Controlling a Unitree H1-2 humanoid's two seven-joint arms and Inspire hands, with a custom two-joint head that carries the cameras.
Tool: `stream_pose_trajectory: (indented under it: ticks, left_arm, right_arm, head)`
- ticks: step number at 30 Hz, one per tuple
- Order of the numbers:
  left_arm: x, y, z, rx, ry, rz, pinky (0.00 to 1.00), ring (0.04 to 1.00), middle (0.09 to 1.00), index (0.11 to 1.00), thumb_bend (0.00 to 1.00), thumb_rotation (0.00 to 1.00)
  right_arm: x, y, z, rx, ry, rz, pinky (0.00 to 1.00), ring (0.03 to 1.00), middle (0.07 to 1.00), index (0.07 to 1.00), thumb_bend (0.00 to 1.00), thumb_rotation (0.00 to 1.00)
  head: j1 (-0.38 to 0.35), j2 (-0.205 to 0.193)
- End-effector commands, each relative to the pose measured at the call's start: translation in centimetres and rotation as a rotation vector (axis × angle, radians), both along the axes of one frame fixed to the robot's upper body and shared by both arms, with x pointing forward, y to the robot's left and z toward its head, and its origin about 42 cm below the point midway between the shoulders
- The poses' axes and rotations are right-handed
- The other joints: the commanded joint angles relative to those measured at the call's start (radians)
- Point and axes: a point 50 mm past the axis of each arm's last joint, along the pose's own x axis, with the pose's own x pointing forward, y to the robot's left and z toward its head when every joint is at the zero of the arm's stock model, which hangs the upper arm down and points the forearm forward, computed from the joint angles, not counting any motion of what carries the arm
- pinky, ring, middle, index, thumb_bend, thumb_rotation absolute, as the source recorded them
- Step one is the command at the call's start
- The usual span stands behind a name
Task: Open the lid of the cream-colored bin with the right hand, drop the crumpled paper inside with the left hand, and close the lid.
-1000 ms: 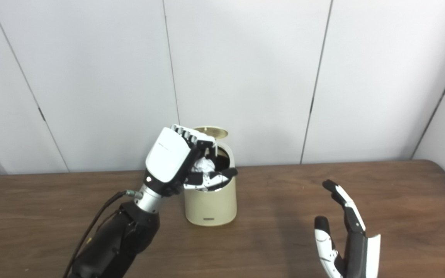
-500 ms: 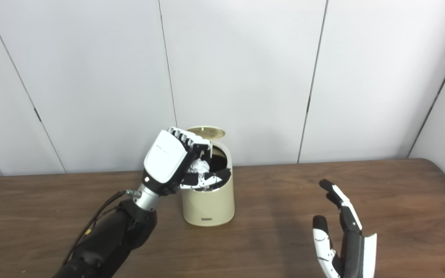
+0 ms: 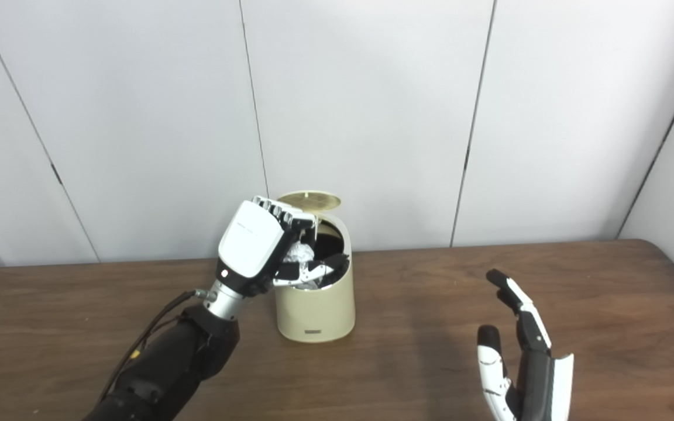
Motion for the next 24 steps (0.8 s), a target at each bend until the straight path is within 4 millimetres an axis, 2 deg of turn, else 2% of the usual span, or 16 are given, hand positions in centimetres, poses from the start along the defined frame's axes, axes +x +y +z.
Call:
stream_pose_trajectory:
  ticks: [1,7,20,24]
  left_arm:
    - [1.1,-0.5,3.2,-0.035,-0.082,-0.016,0.03,0.066,0.116,0.137,0.38,0.4]
    - [1.5,-0.8,2.8,-0.022,-0.074,-0.015,0.04,0.072,0.123,0.143,0.39,0.47]
    - [1.6,-1.4,2.4,-0.034,-0.048,-0.02,0.04,0.073,0.12,0.138,0.42,0.4]
    - [1.6,-1.5,2.3,-0.036,-0.042,-0.034,0.04,0.073,0.12,0.138,0.42,0.43]
  right_arm:
    - [0.0,0.3,1.5,-0.014,-0.077,0.015,0.8,0.841,0.813,0.766,0.17,0.81]
    - [-0.2,0.6,1.8,-0.02,-0.079,0.013,0.79,0.835,0.809,0.759,0.15,0.79]
    - [-0.3,1.1,2.1,-0.012,-0.086,0.023,0.77,0.828,0.805,0.752,0.15,0.77]
    - [-0.4,1.4,2.2,-0.012,-0.086,0.021,0.77,0.827,0.804,0.746,0.16,0.76]
  head:
    - [-0.002,0.0]
    - [-0.01,0.004]
    - [-0.024,0.005]
    - [-0.03,0.007]
